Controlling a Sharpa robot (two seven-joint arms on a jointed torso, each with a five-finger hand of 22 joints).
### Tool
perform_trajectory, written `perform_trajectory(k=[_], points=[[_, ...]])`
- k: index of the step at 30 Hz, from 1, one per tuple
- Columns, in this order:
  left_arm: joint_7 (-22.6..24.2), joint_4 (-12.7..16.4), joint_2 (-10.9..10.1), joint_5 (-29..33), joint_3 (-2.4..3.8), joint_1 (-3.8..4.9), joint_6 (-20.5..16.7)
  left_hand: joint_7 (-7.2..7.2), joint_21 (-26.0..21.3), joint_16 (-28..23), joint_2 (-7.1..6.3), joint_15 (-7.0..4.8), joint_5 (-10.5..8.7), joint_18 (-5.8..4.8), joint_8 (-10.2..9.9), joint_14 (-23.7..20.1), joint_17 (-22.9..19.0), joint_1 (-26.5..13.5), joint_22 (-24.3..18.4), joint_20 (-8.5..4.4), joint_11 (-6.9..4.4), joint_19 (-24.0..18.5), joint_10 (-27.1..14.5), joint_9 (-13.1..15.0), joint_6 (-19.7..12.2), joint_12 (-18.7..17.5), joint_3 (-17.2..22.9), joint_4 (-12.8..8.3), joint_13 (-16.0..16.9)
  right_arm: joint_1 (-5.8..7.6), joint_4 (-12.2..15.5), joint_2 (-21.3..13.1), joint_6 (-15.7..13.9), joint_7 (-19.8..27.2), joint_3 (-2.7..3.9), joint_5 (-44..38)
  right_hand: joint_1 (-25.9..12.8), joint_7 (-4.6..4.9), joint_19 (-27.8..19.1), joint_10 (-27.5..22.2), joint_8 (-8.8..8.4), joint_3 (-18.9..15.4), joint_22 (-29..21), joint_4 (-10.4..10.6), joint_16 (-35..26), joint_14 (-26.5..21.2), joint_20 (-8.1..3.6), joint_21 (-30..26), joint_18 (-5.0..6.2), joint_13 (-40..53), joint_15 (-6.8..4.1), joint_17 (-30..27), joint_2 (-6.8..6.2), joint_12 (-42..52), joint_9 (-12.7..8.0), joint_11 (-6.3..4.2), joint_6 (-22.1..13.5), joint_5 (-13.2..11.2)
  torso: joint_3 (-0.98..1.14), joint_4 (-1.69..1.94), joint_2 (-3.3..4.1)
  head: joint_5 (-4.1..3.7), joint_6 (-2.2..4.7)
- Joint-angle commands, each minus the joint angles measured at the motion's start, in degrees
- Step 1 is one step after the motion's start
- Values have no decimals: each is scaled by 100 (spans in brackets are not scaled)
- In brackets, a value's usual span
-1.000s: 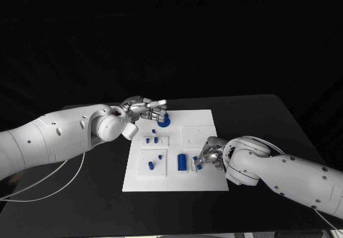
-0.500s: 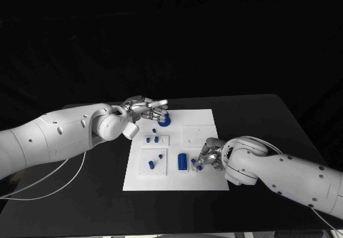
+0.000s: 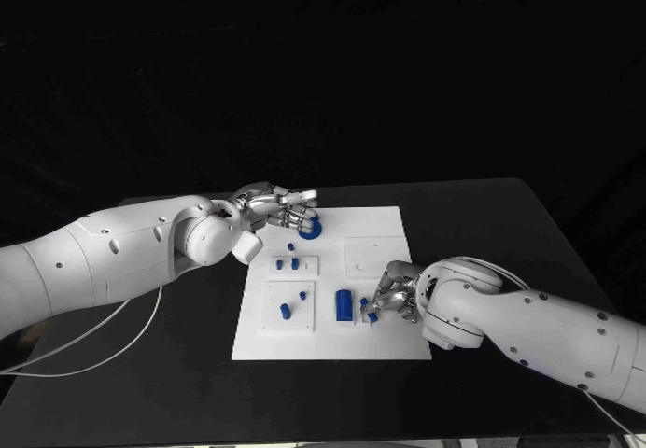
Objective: Assemble the parts on the task board
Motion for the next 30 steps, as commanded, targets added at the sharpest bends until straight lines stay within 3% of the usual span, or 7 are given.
perform_trajectory(k=[1,2,3,6,15,24,30], points=[[-14,14,11,-29,4,4,108,0,-22,-35,-39,3,-13,-31,-29,-44,-5,-15,-1,30,-18,-20,-40,3,-41,-21,-4,29,4,-19,-22,12,131,5,-16,27,-19,-18,317,-26,5,25,-4,83,-24,-3,-34,-30,17,-5,-23,-4,-15,-19,-9,-2,32,-52,0,-1,1,0,2],[-16,14,11,-29,4,4,110,2,-24,-34,-64,6,-13,-28,-29,-51,-5,-8,0,34,-15,-22,-48,3,-49,-20,15,65,5,-19,-26,13,133,6,-16,26,-41,-18,318,-25,7,57,-2,112,-21,0,-34,-26,17,-7,-25,0,-5,-20,-9,-5,34,-90,0,-1,1,0,2],[-18,15,11,-30,4,5,111,2,-24,-34,-64,6,-13,-28,-29,-51,-5,-8,0,34,-15,-22,-48,3,-49,-20,15,65,5,-19,-30,15,134,9,-16,24,-97,-19,317,-26,8,187,-1,148,-22,0,-35,-23,15,-9,-26,0,19,-23,-9,-9,36,-283,-1,-1,2,0,1],[-22,13,12,-31,4,5,113,2,-24,-34,-64,6,-13,-28,-29,-51,-5,-8,0,34,-15,-22,-48,3,-49,-20,15,65,5,-19,-32,23,132,20,-16,23,-276,-21,318,-19,7,423,-2,174,-24,1,-37,-22,14,-11,-26,3,-67,-18,-8,-3,46,-380,0,-2,1,1,1],[-35,5,13,-38,4,5,115,2,-24,-34,-64,6,-13,-28,-29,-51,-5,-8,0,34,-15,-22,-48,3,-49,-20,15,65,5,-19,-12,35,129,66,-16,24,-423,-18,317,-11,8,414,-5,363,-25,1,-33,-23,17,-15,-21,4,-132,-16,-7,2,51,-654,3,3,0,6,-2],[-49,-3,11,-48,4,5,112,2,-24,-34,-64,6,-13,-28,-29,-51,-5,-8,0,34,-15,-22,-48,3,-49,-20,15,65,5,-19,60,0,179,109,-16,40,-466,-9,316,-13,9,342,-11,683,-35,0,-25,-34,24,-29,-14,-1,-277,-25,-5,13,53,-1133,0,0,0,10,-13],[-58,-3,5,-51,4,5,113,2,-24,-34,-64,6,-13,-28,-29,-51,-5,-8,0,34,-15,-22,-48,3,-49,-20,15,65,5,-19,139,-64,194,108,-17,42,-451,-10,317,-8,10,336,-10,723,-33,1,-25,-27,24,-25,-13,1,-282,-18,-4,13,58,-1170,4,1,1,21,-18]])
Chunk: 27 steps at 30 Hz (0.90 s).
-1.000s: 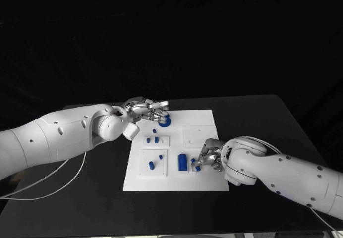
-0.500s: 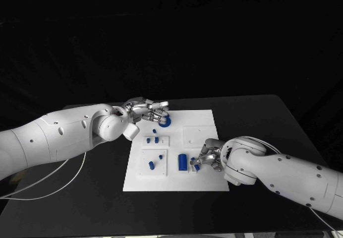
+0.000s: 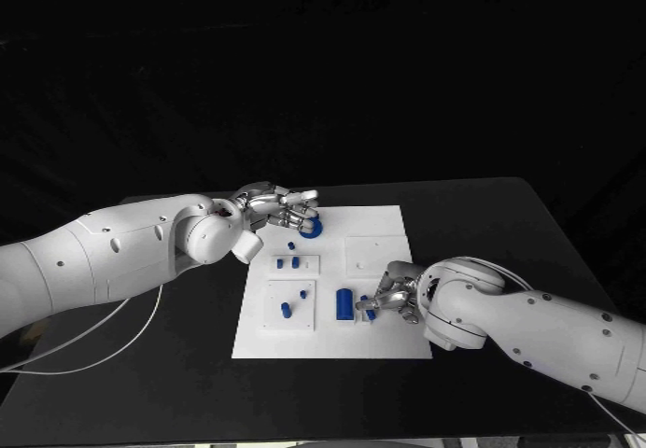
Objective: Assemble the parts on the task board
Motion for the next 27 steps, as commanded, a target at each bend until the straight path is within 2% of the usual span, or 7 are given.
perform_trajectory(k=[1,7,19,21,23,27], points=[[5,7,4,-18,4,5,89,2,-24,-34,-64,6,-13,-28,-29,-51,-6,-8,0,34,2,-22,-31,3,-49,-20,1,24,5,-16,62,-28,169,83,-9,38,-7,-1,317,-7,12,4,-3,41,-33,1,-25,-11,23,-6,-14,0,-45,-19,3,12,49,-20,3,-3,1,7,-3],[2,-3,2,-18,4,5,98,4,-27,-34,-79,8,-13,-28,-29,-56,-5,8,1,36,3,-26,-35,2,-53,-21,2,39,4,-16,136,-109,247,60,-9,38,-3,-4,317,-7,12,-7,-8,112,-35,2,-26,-17,23,-12,-15,0,-52,-22,3,11,58,-87,-1,-14,1,6,1],[-10,-11,4,-21,4,5,108,3,-31,-34,-96,9,-12,-29,-28,-60,-5,21,0,37,4,-31,-37,3,-53,-21,18,68,4,-15,215,-151,291,64,-8,60,17,-6,315,-9,11,22,-13,124,-44,1,-26,-28,23,-19,-16,-6,-20,-29,3,9,61,-82,2,1,2,-3,1],[-11,-11,2,-22,4,5,109,3,-31,-34,-96,9,-12,-29,-28,-60,-5,21,0,37,4,-31,-37,3,-53,-21,18,68,4,-15,213,-156,281,67,-8,62,31,-6,317,-6,11,48,-14,98,-43,1,-27,-28,22,-17,-17,-5,11,-25,2,8,65,-32,3,-1,0,5,6],[-11,-12,2,-25,4,5,108,3,-31,-34,-96,9,-12,-29,-28,-60,-5,21,0,37,4,-31,-37,3,-53,-21,18,68,4,-15,203,-165,272,70,-8,60,59,-9,315,-6,11,91,-17,-18,-42,2,-30,-34,20,-16,-20,-4,65,-23,1,4,66,23,4,-2,0,6,7],[10,-11,1,-32,4,5,87,3,-31,-34,-96,9,-12,-29,-28,-60,-5,21,0,37,4,-31,-37,3,-53,-21,18,68,4,-15,172,-204,180,99,-6,50,34,-12,317,-7,9,163,-17,-146,-42,2,-33,-27,17,-15,-22,-3,83,-22,0,1,62,102,5,-4,0,10,14]])
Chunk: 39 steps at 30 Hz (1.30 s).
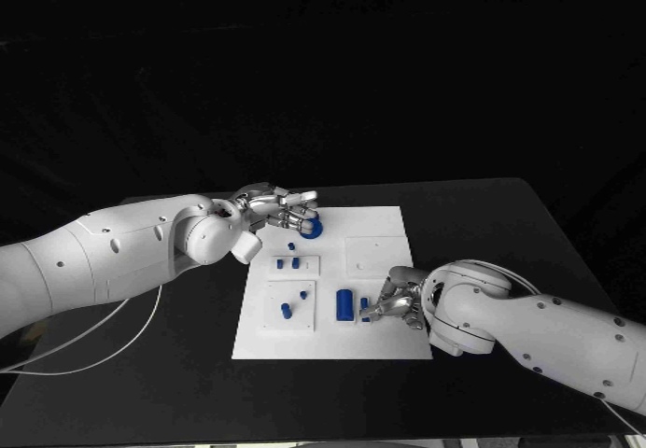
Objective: Assemble the parts on the task board
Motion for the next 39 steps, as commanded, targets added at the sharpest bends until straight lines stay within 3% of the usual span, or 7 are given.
perform_trajectory(k=[1,11,23,26,28,31,39], points=[[56,8,6,-18,4,5,50,2,-31,-33,-42,-13,-12,-30,-27,-37,-5,30,0,16,3,-11,-35,3,-52,-21,6,27,4,-5,-23,-51,-53,102,3,3,-11,18,317,-12,8,26,-9,-84,-23,2,-34,-33,19,-8,-22,-7,11,-27,-11,7,9,52,4,-5,0,8,6],[603,-30,6,212,4,4,-308,-30,14,5,207,-46,-9,-6,14,48,23,167,20,-6,-30,55,55,7,32,-11,15,-213,6,30,-214,-395,-757,1377,295,846,179,137,295,-61,8,-189,-66,-70,-114,-30,-4,-148,100,-15,4,-61,-73,-44,-7,78,-360,-76,0,-52,-48,-16,154],[1374,-516,247,749,5,-19,-732,-217,85,-70,748,-59,9,36,-72,16,22,368,37,-10,-123,109,239,-5,510,-35,-184,-676,0,254,-2059,-104,-881,3977,728,3169,643,253,-156,-1004,30,-1657,-2274,-831,-2834,-542,126,-3190,71,-2017,133,-1853,697,-2219,-19,184,-662,1699,-11,-80,-267,-24,581],[1419,-794,411,873,10,-63,-815,-228,119,-77,800,-34,28,99,-76,-151,7,351,44,36,-119,102,83,-8,422,-33,-242,-765,2,276,-2613,95,-665,4267,815,3715,638,465,-1303,-1930,-20,-1937,-3675,-851,-4399,-1418,585,-3653,-8,-3638,633,-3035,829,-3864,-66,600,-1978,1783,16,-59,-337,-21,673],[1420,-994,519,937,13,-86,-844,-228,134,-88,795,-6,30,139,-81,-319,-14,302,45,78,-118,78,-80,-11,325,-39,-294,-805,-1,284,-2999,283,-555,4540,865,3993,867,584,-2804,-1872,-12,-2432,-5808,-996,-5434,-2144,1270,-3514,146,-6143,1170,-4981,871,-5350,-67,1030,-2276,1757,38,-91,-376,-5,721],[1395,-1254,667,1028,17,-126,-836,-231,103,-89,753,34,5,164,-81,-541,-42,227,24,137,-89,-12,-444,-15,120,-41,-357,-817,-3,285,-3443,522,-443,4897,961,4249,1022,390,-2953,-2124,-37,-2790,-7026,-1111,-5489,-2438,1516,-3589,237,-6555,1283,-6393,1134,-5664,-79,1014,-2306,1738,58,-133,-443,28,753],[1454,-1732,942,1143,29,-233,-819,-279,-22,-94,674,102,-1,360,-126,-949,-59,141,-45,347,-134,-147,-1287,-54,-840,-65,-334,-809,-30,263,-4136,902,-360,5376,1201,4496,991,423,-3477,-2009,-36,-3037,-7111,-1255,-5531,-2773,1820,-3576,486,-6574,1325,-6392,1306,-5893,-79,984,-2238,1558,131,-168,-505,121,887]])
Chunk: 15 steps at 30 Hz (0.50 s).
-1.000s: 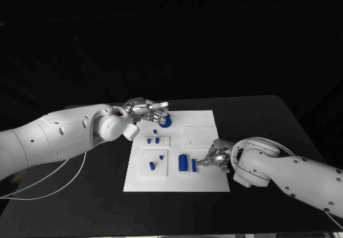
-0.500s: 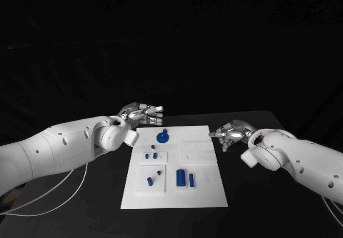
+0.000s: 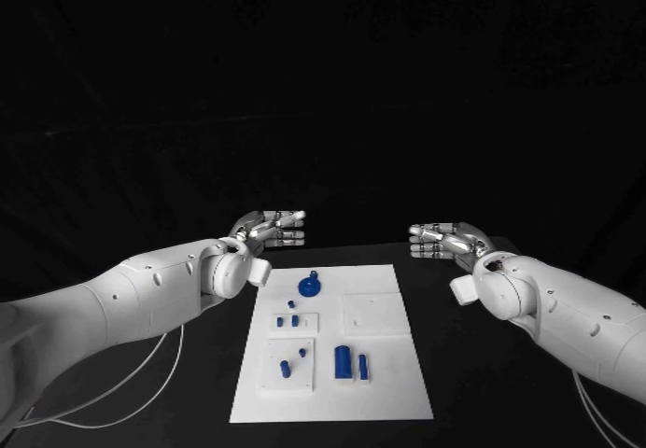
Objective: Assemble the parts on the task board
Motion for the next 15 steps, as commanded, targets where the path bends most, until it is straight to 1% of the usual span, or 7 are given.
perform_trajectory(k=[1,4,5,7,11,12,15], points=[[192,-157,94,227,8,-46,-60,22,-37,-27,34,0,0,112,-34,-28,1,-46,-2,71,4,-12,53,-4,83,-26,62,-17,-3,-18,-178,77,220,627,46,427,-27,59,-171,31,1,-74,-12,-7,-36,-39,37,23,85,-3,6,-7,74,-24,3,-17,-16,-59,60,-21,-55,46,49],[213,-254,140,238,10,-80,-51,28,-34,-26,46,-1,2,153,-29,-33,2,-58,2,104,8,-16,99,-1,116,-23,68,-32,-1,-25,-275,118,216,688,78,483,-33,92,-199,45,0,-116,-12,-13,-35,-16,37,30,99,-3,15,-7,94,-25,3,-2,-14,-74,83,-42,-72,81,47],[42,-195,110,77,2,-67,-19,-610,-552,-371,-91,-768,-283,-412,-349,-1775,-368,-2216,-423,-828,-647,-5677,-5034,-320,-4679,-335,368,40,-312,-17,-219,89,47,262,64,191,-2078,-628,-5029,-5540,-315,459,-375,639,-405,-5654,-1221,-360,-798,-337,-863,-351,-265,-397,-312,-807,-4728,-2279,40,-16,-37,44,38],[49,-173,102,75,6,-74,-40,-610,-552,-371,-91,-768,-283,-412,-349,-5905,-368,-2382,-423,-828,-647,-5677,-5034,-320,-4679,-335,368,40,-312,-17,-197,81,26,273,54,206,-2201,-628,-5029,-5540,-315,459,-375,639,-405,-5654,-1221,-360,-798,-337,-863,-351,-265,-397,-312,-807,-4728,-2279,33,-5,-42,34,36],[114,42,31,60,48,-140,-253,-610,-552,-371,-91,-768,-283,-412,-349,-5905,-368,-3168,-423,-828,-647,-5677,-5034,-320,-4679,-335,368,40,-312,-15,19,9,-182,375,-40,351,-6841,-628,-5029,-5540,-315,459,-375,639,-405,-5654,-1221,-360,-798,-337,-863,-351,-265,-397,-312,-807,-4728,-2279,-35,103,-100,-60,18],[139,123,5,54,64,-165,-332,-610,-552,-371,-91,-768,-283,-412,-349,-5905,-368,-7310,-423,-828,-647,-5677,-5034,-320,-4679,-335,368,40,-312,-14,100,-18,-260,413,-76,405,-6841,-628,-5029,-5540,-315,459,-375,639,-405,-5654,-1221,-360,-798,-337,-863,-351,-265,-397,-312,-807,-4728,-2279,-61,144,-121,-95,11],[232,431,-97,32,124,-260,-636,-610,-552,-371,-91,-768,-283,-412,-349,-5905,-368,-7310,-423,-828,-647,-5677,-5034,-320,-4679,-335,368,40,-312,-11,408,-121,-557,559,-210,612,-6841,-628,-5029,-5540,-315,459,-375,639,-405,-5654,-1221,-360,-798,-337,-863,-351,-265,-397,-312,-807,-4728,-2279,-159,297,-202,-229,-14]])
